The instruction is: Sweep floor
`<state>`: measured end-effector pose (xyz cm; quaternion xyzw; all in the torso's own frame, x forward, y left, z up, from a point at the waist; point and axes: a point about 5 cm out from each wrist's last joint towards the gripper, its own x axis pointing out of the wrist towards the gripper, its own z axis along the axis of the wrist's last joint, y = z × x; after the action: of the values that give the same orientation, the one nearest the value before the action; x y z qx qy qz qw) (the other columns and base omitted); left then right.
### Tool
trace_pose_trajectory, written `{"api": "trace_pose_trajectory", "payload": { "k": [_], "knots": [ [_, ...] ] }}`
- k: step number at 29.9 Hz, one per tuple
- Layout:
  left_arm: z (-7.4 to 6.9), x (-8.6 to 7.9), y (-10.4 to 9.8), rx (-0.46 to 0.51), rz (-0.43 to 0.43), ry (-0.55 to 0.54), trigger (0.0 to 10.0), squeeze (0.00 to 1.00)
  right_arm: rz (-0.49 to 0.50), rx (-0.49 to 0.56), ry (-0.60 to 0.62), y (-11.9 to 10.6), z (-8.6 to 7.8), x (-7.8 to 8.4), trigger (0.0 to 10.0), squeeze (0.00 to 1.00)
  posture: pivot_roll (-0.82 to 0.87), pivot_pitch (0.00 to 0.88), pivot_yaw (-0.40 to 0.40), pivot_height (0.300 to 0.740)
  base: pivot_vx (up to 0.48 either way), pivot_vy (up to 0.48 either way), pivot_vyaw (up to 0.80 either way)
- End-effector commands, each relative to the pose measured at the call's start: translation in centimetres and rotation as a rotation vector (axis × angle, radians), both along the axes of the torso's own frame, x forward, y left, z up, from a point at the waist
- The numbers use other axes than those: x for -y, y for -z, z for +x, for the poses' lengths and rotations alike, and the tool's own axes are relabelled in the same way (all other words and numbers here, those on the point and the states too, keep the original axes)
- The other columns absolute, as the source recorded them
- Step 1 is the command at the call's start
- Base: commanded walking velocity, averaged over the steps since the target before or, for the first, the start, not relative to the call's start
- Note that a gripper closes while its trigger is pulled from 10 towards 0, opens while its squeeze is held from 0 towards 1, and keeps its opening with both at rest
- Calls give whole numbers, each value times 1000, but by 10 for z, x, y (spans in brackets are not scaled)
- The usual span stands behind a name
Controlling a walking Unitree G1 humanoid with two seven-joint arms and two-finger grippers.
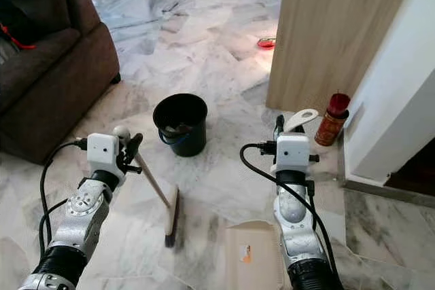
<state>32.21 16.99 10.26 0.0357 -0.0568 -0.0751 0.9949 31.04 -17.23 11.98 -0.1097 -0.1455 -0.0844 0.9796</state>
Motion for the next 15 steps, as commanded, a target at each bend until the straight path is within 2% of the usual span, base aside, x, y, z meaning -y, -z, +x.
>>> {"api": "trace_pose_trajectory", "payload": {
  "k": [1,2,7,15],
  "knots": [
    [-2,-7,0,20,13,-20,10000,0,11,31,-7,-8,0,-1,10000,0,-82,98,51,740,0,0,0],
    [-2,-7,0,20,13,-20,10000,0,11,31,-7,-8,0,-1,10000,0,-82,98,51,740,0,0,0],
    [-2,-9,0,27,19,-18,10000,0,150,69,-13,-15,0,-3,10000,0,-76,103,63,740,0,0,0],
    [-1,-12,-3,33,31,-10,10000,0,164,101,-39,-21,1,-8,10000,0,-68,97,88,740,0,0,0]
  ]
}}
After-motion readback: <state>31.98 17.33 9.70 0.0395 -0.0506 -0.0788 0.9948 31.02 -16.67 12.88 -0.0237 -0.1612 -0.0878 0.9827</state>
